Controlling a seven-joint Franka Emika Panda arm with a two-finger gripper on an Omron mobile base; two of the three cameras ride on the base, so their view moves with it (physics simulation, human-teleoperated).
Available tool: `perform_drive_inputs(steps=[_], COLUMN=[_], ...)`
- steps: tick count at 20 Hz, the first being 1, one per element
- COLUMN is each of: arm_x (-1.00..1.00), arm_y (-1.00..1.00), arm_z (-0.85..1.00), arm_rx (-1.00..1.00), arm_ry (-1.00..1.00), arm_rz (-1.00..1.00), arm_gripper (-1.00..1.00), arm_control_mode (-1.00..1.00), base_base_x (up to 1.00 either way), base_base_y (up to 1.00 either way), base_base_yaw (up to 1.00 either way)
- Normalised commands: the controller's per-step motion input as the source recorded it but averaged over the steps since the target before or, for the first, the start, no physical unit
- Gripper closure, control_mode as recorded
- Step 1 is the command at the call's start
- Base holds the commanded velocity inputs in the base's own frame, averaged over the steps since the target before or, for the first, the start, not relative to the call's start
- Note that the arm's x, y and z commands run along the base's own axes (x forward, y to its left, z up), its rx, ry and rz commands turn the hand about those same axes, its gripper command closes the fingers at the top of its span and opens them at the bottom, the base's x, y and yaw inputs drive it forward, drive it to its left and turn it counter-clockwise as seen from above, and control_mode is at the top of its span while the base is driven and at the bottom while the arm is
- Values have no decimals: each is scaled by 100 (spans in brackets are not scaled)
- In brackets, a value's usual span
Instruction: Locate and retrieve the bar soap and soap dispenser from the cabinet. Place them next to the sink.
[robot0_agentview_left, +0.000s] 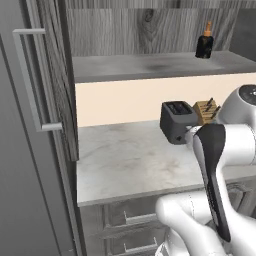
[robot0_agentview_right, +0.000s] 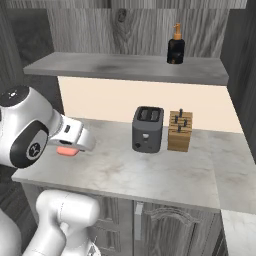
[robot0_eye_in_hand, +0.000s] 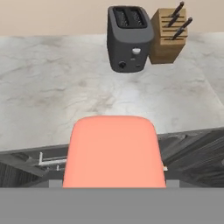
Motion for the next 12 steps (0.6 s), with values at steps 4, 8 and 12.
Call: perform_drive_inputs(steps=[4,8,12], arm_x=[-34,-2,0], arm_y=[0,0,0], arm_z=[-57,-2,0], arm_rx=[-1,0,0], arm_ry=[6,0,0], arm_rz=[0,0,0], arm_gripper=[100,100,100], arm_control_mode=[-100,-100,-100], base_base_x=[0,0,0], base_base_y=[0,0,0], base_base_yaw=[0,0,0])
